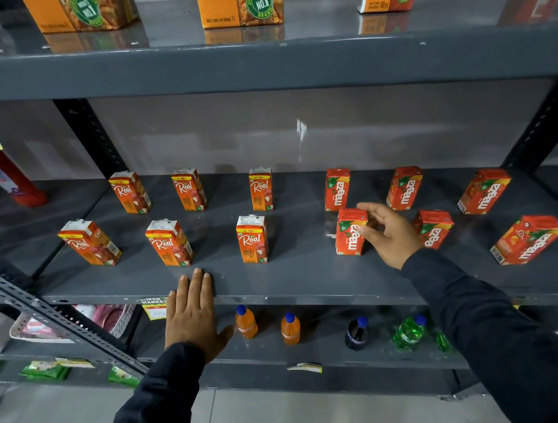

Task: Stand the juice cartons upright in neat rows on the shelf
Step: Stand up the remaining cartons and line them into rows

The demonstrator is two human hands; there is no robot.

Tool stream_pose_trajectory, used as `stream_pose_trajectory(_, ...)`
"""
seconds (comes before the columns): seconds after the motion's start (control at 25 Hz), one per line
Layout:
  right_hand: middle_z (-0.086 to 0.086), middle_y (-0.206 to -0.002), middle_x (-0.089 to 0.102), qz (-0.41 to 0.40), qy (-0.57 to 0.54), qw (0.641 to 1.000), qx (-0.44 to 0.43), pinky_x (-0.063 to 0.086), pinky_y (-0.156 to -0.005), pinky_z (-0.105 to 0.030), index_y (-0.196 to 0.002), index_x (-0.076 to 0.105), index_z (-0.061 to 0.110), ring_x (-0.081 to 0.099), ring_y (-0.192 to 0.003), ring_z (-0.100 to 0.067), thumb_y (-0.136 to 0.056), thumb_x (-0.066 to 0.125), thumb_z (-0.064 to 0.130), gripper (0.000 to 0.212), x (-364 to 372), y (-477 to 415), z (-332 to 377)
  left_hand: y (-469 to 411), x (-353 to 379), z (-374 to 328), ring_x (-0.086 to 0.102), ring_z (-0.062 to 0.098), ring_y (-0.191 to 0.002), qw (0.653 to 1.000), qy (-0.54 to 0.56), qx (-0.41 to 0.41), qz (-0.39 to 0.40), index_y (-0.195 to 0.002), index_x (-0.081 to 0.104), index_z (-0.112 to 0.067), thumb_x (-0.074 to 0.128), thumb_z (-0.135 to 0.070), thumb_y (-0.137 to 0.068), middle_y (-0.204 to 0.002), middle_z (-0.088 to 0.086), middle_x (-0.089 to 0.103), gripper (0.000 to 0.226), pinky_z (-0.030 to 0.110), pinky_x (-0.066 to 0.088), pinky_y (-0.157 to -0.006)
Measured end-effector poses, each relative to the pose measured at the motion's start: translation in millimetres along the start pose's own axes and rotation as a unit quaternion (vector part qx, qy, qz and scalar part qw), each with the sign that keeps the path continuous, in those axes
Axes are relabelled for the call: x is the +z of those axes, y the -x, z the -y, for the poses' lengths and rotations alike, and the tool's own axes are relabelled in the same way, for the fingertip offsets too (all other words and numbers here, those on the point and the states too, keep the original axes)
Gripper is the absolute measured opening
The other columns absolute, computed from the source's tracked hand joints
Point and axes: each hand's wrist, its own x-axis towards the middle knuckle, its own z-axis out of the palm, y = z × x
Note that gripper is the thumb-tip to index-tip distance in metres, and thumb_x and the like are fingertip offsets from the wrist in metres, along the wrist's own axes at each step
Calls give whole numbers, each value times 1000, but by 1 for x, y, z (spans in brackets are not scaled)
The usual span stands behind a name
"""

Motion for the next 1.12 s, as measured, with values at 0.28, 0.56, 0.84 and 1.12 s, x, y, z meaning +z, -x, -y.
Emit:
stream_pose_trajectory(0.28, 9, -126, 58, 30, 63, 996, 51, 44, -98, -37, -142, 17, 48, 56, -112, -11, -87, 63, 18, 78, 22, 7, -24, 0, 2, 0, 4, 35, -144, 1000, -2, 0, 6, -147, 9, -9, 66, -65, -65, -158, 13, 10, 114, 51, 7, -115)
stream_pose_trajectory(0.56, 4, -124, 61, 29, 115, 992, 46, 45, -92, -35, -133, 36, 31, 59, -113, -21, -86, 64, 27, 55, 33, 5, -33, 1, 0, 0, 7, 35, -143, 1000, 4, 1, 9, -146, 13, -8, 71, -61, -62, -157, 13, 13, 115, 52, 11, -115)
stream_pose_trajectory(0.84, 0, -112, 50, -350, 95, 932, -19, 45, -88, -40, -121, 46, 22, 50, -102, -22, -66, 76, 31, 63, 30, 60, -39, 0, 4, 1, 15, 38, -141, 1000, -2, 7, -7, -145, 19, -6, 71, -64, -60, -155, 16, 22, 116, 55, 17, -112)
stream_pose_trajectory(1.12, -9, -105, 67, -294, 258, 894, 217, 41, -87, -50, -103, 48, 20, 59, -102, -38, -58, 74, 59, 66, -23, 48, -54, -1, 7, 0, 17, 37, -141, 1000, 8, -4, -7, -144, 21, -7, 75, -61, -58, -154, 15, 23, 115, 57, 19, -112)
